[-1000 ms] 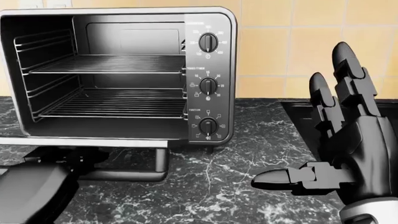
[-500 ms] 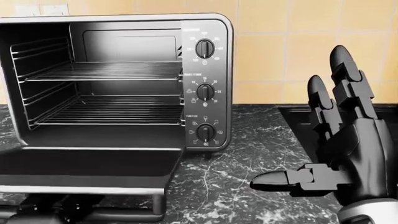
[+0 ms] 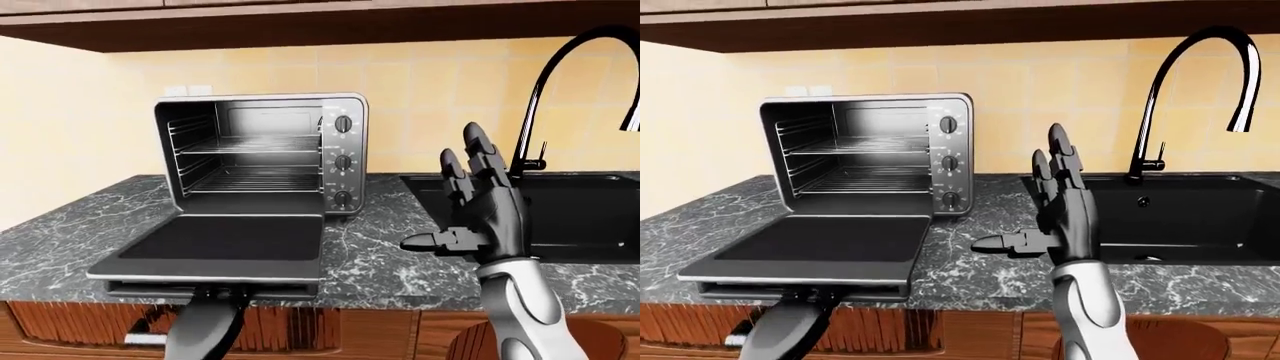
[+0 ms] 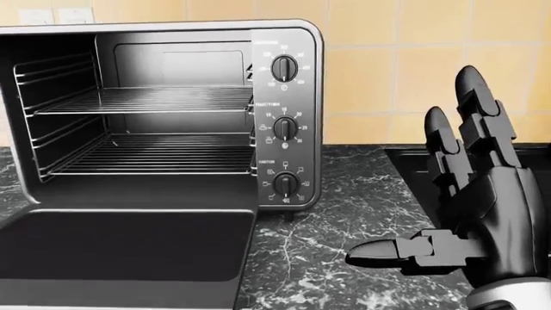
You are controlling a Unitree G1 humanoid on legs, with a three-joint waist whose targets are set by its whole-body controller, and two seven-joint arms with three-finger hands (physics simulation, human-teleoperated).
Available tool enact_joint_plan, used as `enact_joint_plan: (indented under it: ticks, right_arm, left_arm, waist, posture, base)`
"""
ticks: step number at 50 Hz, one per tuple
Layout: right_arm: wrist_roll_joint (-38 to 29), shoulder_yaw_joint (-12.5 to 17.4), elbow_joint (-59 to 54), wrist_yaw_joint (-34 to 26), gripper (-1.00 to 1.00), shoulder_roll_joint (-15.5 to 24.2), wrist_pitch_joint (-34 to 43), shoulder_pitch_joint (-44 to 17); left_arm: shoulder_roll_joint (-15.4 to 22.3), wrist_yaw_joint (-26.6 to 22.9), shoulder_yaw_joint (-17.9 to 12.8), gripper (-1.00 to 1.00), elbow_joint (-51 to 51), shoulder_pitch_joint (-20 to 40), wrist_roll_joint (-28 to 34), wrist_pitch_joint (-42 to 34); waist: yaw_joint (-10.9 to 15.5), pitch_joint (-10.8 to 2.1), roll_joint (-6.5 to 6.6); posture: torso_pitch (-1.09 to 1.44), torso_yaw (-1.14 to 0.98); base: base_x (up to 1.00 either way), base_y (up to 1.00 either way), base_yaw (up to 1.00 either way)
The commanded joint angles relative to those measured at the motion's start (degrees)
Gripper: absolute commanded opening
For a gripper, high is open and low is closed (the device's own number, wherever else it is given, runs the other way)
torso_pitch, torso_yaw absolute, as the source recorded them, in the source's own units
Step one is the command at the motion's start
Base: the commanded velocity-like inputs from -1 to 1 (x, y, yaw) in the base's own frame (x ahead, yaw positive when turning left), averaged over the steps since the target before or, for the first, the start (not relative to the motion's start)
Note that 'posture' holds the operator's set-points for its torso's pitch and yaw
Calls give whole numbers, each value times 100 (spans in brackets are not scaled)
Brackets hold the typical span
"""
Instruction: Open the toaster oven door.
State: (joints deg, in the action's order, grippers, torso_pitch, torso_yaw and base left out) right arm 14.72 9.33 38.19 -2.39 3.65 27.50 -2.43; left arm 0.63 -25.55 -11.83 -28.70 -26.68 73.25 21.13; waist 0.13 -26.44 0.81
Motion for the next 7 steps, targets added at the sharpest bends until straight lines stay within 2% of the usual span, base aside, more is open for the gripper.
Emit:
enact_joint_plan:
  ticks: [1, 7]
  right_arm:
    - [5, 11, 110, -16, 100, 19, -179, -133]
    - [-11, -3, 60, -22, 100, 13, -232, -119]
  left_arm:
    - [14, 2, 2, 100, 174, 49, 48, -73]
    - [86, 62, 64, 100, 417, -82, 184, -16]
  waist:
    - [-16, 104, -22]
    - [-2, 77, 20]
  posture:
    - [-68, 0]
    - [-68, 0]
  base:
    - [0, 0, 0]
    - [0, 0, 0]
